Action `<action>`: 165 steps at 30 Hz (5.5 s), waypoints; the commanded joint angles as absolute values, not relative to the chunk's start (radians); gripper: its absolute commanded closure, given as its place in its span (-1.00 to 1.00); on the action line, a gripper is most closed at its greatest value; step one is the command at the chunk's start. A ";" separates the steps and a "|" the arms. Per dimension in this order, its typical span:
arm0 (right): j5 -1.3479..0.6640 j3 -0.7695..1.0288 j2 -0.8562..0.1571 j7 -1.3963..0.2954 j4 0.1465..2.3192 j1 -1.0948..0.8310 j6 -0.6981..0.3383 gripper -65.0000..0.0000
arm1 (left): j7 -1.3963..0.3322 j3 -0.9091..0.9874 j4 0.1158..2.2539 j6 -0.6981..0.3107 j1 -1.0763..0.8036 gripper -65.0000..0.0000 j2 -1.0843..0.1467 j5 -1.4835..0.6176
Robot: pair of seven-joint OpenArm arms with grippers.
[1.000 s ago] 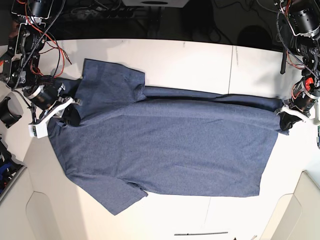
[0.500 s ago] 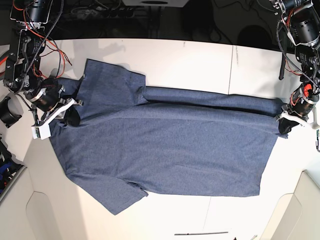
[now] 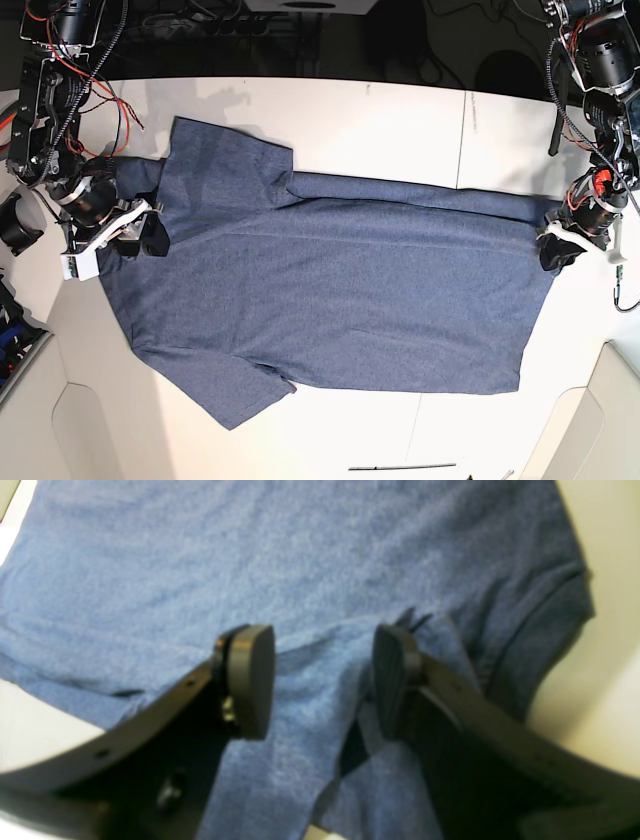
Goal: Layout the t-shirt on the table in an organized manner, then fold the t-shirt properly
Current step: 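Open both grippers and release the folded collar edge, then move the right gripper down onto the shirt side near the sleeve, then grasp the shirt side with the right gripper and pull it toward the robot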
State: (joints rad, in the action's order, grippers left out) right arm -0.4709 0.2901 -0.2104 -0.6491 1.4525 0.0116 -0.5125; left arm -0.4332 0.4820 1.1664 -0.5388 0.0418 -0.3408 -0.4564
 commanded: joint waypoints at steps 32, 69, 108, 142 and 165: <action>-0.976 0.560 -0.176 -0.873 1.783 -0.356 -0.574 0.20 | -0.314 0.577 1.188 -0.538 0.033 0.33 -0.559 -0.445; -0.968 0.334 -0.126 -0.809 1.435 -0.185 -0.572 1.00 | -0.356 0.715 1.188 -0.595 0.033 0.33 -0.607 -0.550; -0.658 0.391 -0.118 -0.917 1.538 0.186 -0.554 1.00 | -0.401 0.714 1.188 -0.596 0.027 0.44 -0.567 -0.550; -0.089 0.237 -0.223 -0.575 1.465 -0.106 -0.335 1.00 | -0.424 0.286 1.080 -0.557 0.030 1.00 -0.444 -0.324; -0.167 0.232 -0.336 -0.641 1.546 -0.306 -0.342 1.00 | -0.477 0.395 1.262 -0.550 -0.314 1.00 -0.449 -0.377</action>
State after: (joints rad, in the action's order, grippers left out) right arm -0.1791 0.2249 -0.3210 -0.6197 1.5379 -0.3016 -0.3458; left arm -0.4320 0.3904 1.2636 -0.5766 -0.3065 -0.4328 -0.4156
